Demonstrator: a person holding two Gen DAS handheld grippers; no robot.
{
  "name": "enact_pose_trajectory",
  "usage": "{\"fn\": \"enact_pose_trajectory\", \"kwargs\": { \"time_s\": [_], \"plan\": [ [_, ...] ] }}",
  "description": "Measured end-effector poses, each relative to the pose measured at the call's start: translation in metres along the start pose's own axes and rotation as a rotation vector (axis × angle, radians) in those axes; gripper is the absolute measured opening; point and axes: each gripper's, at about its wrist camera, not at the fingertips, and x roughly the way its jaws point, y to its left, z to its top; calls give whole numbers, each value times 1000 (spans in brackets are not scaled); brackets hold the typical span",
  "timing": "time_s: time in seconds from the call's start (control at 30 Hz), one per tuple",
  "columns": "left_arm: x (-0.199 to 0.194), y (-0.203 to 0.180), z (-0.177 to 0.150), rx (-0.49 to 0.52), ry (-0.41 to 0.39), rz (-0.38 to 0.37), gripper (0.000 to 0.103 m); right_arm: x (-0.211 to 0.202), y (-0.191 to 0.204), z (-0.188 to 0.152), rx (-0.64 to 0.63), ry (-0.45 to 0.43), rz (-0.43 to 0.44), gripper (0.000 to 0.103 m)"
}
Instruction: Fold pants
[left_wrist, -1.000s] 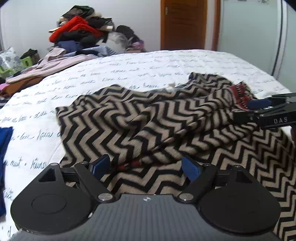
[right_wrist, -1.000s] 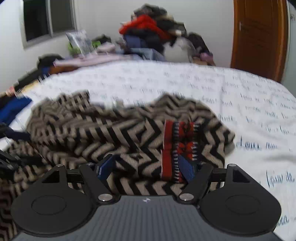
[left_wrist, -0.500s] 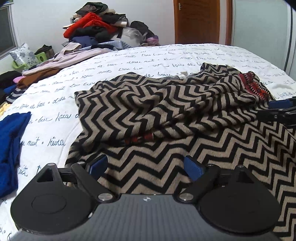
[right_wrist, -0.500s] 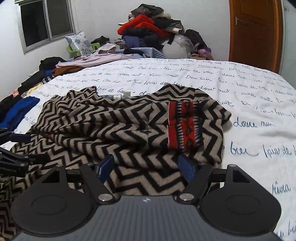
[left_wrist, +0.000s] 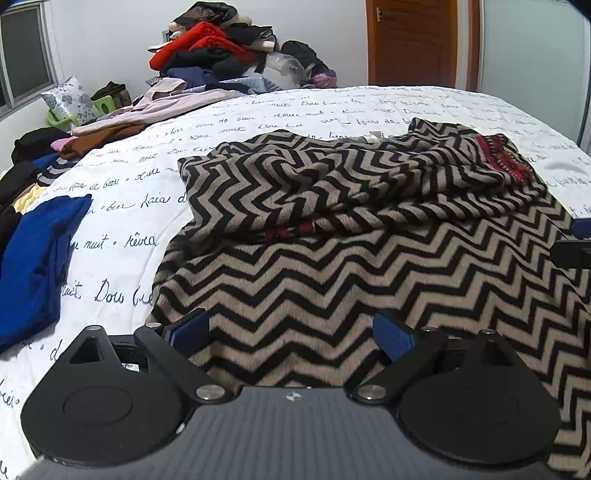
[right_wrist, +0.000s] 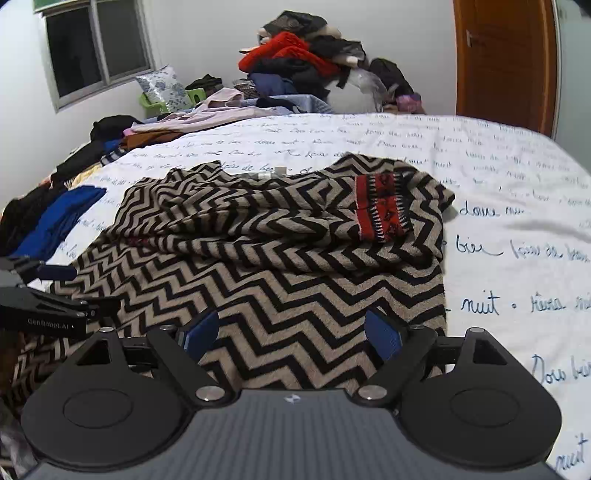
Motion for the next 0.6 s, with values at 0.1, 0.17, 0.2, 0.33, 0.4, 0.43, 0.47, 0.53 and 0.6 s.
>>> {"fn": "enact_pose_trajectory", "kwargs": {
  "time_s": [0.1, 0.17, 0.2, 0.33, 0.4, 0.43, 0.47, 0.53, 0.6],
  "plan": [
    [-9, 0, -7, 34, -6, 3, 95, -8, 6, -6, -39, -7, -10, 87],
    [-18, -2, -14, 92, -23, 18, 94, -13, 7, -12, -71, -10, -12, 87],
    [-24, -2, -18, 125, -41, 32, 94, -16, 8, -16, -93, -14, -16, 87],
    [-46, 5, -41, 231, -90, 87, 94, -35, 15, -42, -220, -66, -93, 87],
    [-54, 11, -55, 262, -101, 135, 94, -46, 18, -56, -291, -101, -135, 87],
    [-58, 14, -64, 274, -105, 164, 94, -52, 20, -62, -312, -114, -147, 87],
    [-60, 16, -70, 277, -107, 186, 94, -56, 20, -67, -317, -123, -153, 87],
    [-67, 23, -83, 267, -130, 224, 95, -63, 19, -75, -299, -138, -161, 87],
    [-71, 27, -91, 264, -157, 257, 95, -68, 18, -84, -294, -153, -165, 87]
  ]
}}
